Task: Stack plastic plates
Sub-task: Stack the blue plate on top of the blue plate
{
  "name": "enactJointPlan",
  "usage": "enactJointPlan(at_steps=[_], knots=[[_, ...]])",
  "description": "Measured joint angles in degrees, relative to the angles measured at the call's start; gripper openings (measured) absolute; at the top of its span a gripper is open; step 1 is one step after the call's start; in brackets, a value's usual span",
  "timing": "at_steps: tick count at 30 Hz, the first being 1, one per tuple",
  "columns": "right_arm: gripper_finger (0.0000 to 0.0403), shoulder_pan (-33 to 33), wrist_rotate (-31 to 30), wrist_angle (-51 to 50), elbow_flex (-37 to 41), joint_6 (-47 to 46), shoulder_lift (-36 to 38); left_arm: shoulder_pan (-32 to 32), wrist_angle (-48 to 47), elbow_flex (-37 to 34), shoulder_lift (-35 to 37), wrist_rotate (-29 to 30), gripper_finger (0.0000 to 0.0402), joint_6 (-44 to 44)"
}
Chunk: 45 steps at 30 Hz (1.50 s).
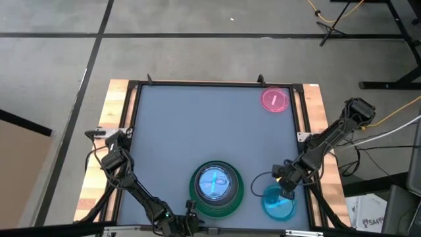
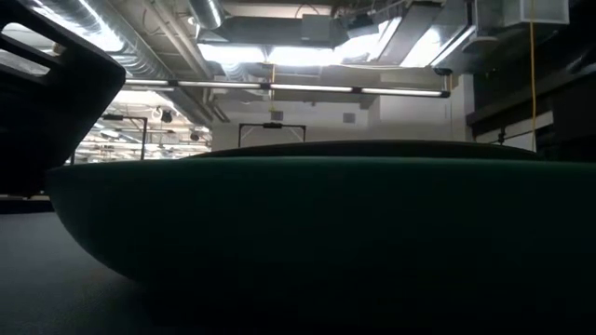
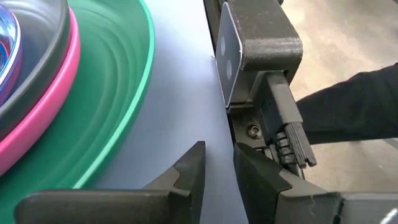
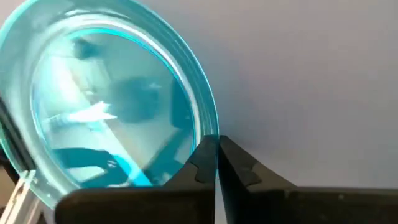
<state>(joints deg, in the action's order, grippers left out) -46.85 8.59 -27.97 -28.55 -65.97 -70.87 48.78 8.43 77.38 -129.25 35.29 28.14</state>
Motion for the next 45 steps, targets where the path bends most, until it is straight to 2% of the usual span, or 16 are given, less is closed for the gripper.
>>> enactJointPlan(at_steps=[4,14,23,27,30,35,39,45], knots=[[0.0001,0.0,-1.6,-0.1,-2.0,0.0,0.0,0.2,-1.2,0.0,0.6,-0.6,0.0082,0.3],[0.0000,0.0,-6.9,-0.3,-10.2,3.5,0.0,1.0,-11.5,0.1,6.9,-1.9,0.0082,1.7],[0.0000,0.9,-13.1,-0.4,-16.7,7.5,0.0,1.9,-12.4,0.1,7.5,-0.9,0.0082,2.6],[0.0000,4.2,-19.1,0.3,-18.2,8.1,0.0,1.9,-12.3,0.0,7.5,-0.8,0.0082,3.0],[0.0000,7.6,-21.0,3.0,-18.2,9.8,0.0,1.9,-12.2,0.0,7.5,-0.8,0.0082,3.3],[0.0000,13.7,-22.2,7.5,-18.2,12.7,-0.8,1.9,-11.8,0.0,7.5,-0.8,0.0082,3.4],[0.0000,18.5,-22.3,11.6,-18.2,14.2,-4.4,1.9,-11.8,0.0,7.5,-0.8,0.0082,3.4],[0.0000,23.9,-20.7,23.8,-18.2,15.4,-10.8,1.9,-11.8,0.0,7.5,-0.9,0.0082,3.3]])
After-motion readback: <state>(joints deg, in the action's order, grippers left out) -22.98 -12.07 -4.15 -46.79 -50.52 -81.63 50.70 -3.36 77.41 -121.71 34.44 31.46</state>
